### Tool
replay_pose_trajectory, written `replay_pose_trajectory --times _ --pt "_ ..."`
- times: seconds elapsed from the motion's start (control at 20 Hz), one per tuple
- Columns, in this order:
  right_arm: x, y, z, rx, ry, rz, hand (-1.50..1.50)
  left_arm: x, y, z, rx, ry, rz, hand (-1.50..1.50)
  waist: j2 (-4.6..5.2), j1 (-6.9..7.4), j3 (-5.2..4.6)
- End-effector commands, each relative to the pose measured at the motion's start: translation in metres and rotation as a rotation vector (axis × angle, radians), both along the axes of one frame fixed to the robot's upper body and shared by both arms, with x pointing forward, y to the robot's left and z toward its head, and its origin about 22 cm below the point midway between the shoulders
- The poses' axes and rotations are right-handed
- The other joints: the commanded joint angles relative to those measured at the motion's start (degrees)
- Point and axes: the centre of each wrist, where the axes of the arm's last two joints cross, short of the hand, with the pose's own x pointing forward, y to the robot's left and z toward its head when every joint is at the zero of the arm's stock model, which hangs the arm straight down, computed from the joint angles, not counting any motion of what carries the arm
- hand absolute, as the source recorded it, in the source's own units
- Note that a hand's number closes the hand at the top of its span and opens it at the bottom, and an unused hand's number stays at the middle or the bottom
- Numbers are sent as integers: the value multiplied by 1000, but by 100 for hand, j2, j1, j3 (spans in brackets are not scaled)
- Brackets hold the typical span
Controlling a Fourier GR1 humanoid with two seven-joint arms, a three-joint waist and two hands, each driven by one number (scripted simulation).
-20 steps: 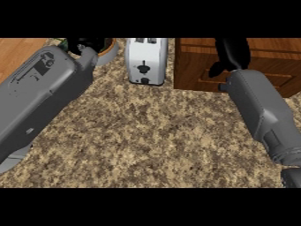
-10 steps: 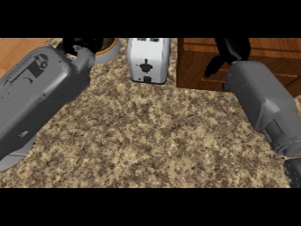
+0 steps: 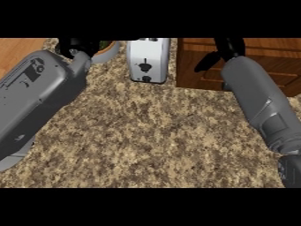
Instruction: Pick up the can, place it into the drawer and close the drawer
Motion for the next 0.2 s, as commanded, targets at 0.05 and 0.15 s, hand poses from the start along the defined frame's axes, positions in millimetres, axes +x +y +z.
replay_pose_trajectory --times 0.05,0.15 --pt "9 -2 34 293 -47 29 -150 -3 7 1 -12 15 -1 -150 -125 -13 -37" --pt "10 0 36 323 -42 29 -150 -5 4 -4 0 1 11 -150 -97 5 -42"
